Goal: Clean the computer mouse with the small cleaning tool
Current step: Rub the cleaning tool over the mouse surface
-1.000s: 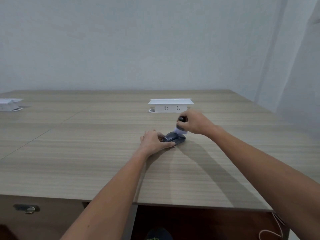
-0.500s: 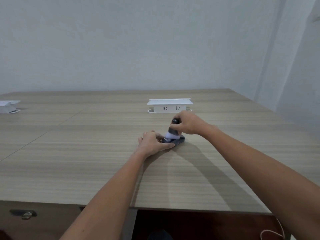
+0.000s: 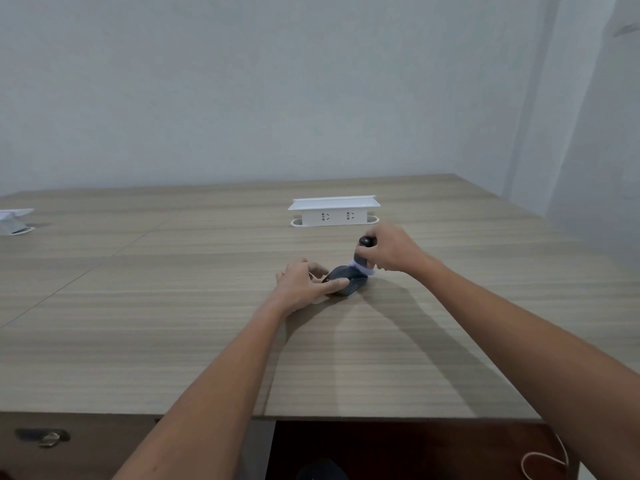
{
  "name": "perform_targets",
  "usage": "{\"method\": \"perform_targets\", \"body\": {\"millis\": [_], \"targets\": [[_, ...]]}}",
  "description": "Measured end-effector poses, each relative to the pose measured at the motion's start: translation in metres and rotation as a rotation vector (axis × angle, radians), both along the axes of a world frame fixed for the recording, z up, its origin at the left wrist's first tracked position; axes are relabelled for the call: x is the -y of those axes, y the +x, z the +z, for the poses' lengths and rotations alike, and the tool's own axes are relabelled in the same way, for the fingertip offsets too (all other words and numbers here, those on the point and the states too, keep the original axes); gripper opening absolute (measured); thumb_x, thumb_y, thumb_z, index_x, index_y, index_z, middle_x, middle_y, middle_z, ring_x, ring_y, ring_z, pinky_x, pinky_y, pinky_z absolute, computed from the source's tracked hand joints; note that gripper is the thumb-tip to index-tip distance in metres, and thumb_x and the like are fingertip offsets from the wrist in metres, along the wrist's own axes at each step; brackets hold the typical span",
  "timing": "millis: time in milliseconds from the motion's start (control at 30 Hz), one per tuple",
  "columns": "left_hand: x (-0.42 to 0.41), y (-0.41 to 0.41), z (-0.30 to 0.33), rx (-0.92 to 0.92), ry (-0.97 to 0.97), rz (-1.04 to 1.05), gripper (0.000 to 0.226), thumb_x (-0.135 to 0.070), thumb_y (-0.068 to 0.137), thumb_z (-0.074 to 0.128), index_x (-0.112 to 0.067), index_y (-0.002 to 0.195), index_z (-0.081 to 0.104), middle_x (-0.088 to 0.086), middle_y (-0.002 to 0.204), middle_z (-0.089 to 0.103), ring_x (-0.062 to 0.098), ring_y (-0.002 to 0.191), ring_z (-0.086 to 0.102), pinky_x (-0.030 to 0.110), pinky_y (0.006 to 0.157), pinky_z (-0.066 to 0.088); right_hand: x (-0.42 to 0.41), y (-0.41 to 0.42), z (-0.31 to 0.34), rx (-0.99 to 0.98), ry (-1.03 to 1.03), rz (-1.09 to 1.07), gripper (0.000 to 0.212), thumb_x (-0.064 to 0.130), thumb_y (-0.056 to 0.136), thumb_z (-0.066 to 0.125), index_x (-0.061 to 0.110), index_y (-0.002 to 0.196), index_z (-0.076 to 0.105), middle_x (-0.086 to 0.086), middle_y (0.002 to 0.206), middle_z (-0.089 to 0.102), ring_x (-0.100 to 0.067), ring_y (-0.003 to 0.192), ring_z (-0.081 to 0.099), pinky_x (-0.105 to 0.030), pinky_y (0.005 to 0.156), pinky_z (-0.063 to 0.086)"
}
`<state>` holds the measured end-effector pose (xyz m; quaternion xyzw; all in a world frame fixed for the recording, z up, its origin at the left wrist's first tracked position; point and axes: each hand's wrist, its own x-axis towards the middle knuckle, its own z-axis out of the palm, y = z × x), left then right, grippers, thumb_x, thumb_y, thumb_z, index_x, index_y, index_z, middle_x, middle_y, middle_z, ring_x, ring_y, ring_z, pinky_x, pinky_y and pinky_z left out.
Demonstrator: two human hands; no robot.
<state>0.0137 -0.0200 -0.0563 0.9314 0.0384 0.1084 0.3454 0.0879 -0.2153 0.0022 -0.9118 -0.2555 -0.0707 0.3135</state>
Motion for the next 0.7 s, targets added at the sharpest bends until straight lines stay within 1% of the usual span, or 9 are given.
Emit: {"method": "perform_targets", "body": {"millis": [33,100,167,233,300,433,500,600,700], "targets": [[0.0,0.001,0.002,-0.001,-0.064,-0.036,0.059,-0.07,0.071,0.068,-0.026,0.111,0.07,-0.007,0.104,0.064,0.004,0.09,0.06,0.024,0.077,0.048,0.001,0.0,-0.001,-0.023,0.015,0.013,0.02,0.009,0.08,0.059,-0.005,0.068,0.067,-0.017,0.065,0.071,-0.017,0.051,0.056,-0.022,0.041,0.045],[0.002,0.003,0.006,0.021,-0.103,-0.074,0.054,-0.055,0.086,0.065,-0.018,0.125,0.064,-0.001,0.106,0.067,0.006,0.086,0.06,0.015,0.066,0.046,0.005,0.0,-0.001,-0.018,0.056,0.009,0.021,0.011,0.081,0.06,-0.007,0.071,0.068,-0.018,0.068,0.074,-0.017,0.051,0.059,-0.026,0.044,0.051],[0.004,0.007,0.01,0.042,-0.074,-0.086,0.045,-0.042,0.094,0.06,-0.016,0.131,0.061,0.003,0.112,0.068,0.009,0.089,0.059,0.01,0.068,0.042,0.008,-0.002,-0.001,0.041,0.125,-0.026,0.022,0.013,0.081,0.06,-0.006,0.072,0.068,-0.018,0.067,0.073,-0.013,0.048,0.059,-0.031,0.051,0.055],[0.004,0.011,0.014,0.031,-0.038,-0.122,0.034,-0.036,0.096,0.057,-0.021,0.126,0.066,0.003,0.111,0.07,0.011,0.089,0.06,0.011,0.07,0.043,0.012,-0.007,-0.002,0.02,0.201,-0.007,0.022,0.014,0.082,0.061,-0.005,0.074,0.068,-0.016,0.066,0.073,-0.007,0.041,0.057,-0.022,0.045,0.052],[0.006,0.013,0.016,0.001,-0.024,-0.177,0.027,-0.031,0.098,0.056,-0.022,0.118,0.07,0.003,0.107,0.07,0.013,0.088,0.061,0.012,0.071,0.045,0.017,-0.01,-0.008,-0.058,0.185,0.038,0.022,0.018,0.084,0.063,-0.002,0.079,0.069,-0.011,0.064,0.073,-0.006,0.041,0.058,-0.017,0.043,0.047],[0.006,0.019,0.016,-0.045,-0.025,-0.201,0.03,-0.029,0.098,0.056,-0.02,0.124,0.069,-0.002,0.108,0.064,0.012,0.09,0.062,0.018,0.078,0.046,0.034,-0.006,-0.016,0.029,0.15,-0.063,0.019,0.016,0.084,0.062,0.001,0.078,0.071,-0.01,0.063,0.074,-0.013,0.046,0.063,-0.027,0.052,0.053],[0.004,0.022,0.015,-0.058,-0.039,-0.22,0.031,-0.029,0.098,0.057,-0.021,0.125,0.068,-0.002,0.108,0.066,0.013,0.09,0.064,0.022,0.082,0.048,0.04,-0.011,-0.016,0.023,0.211,-0.016,0.018,0.017,0.086,0.063,0.002,0.082,0.072,-0.011,0.065,0.074,-0.012,0.047,0.062,-0.028,0.054,0.054],[0.004,0.022,0.015,-0.046,-0.049,-0.247,0.027,-0.023,0.099,0.055,-0.019,0.122,0.07,-0.007,0.101,0.067,0.008,0.085,0.064,0.012,0.075,0.048,0.043,-0.024,-0.025,-0.093,0.201,0.2,0.014,0.02,0.09,0.068,0.009,0.092,0.075,-0.007,0.068,0.074,-0.011,0.05,0.064,-0.025,0.055,0.053],[0.004,0.023,0.016,-0.041,-0.039,-0.245,0.027,-0.022,0.1,0.053,-0.018,0.121,0.07,-0.005,0.102,0.068,0.003,0.082,0.062,0.005,0.069,0.045,0.046,-0.019,-0.034,-0.004,0.149,0.093,0.011,0.019,0.088,0.066,0.015,0.09,0.077,0.005,0.065,0.071,-0.012,0.056,0.068,-0.026,0.061,0.053]]}}
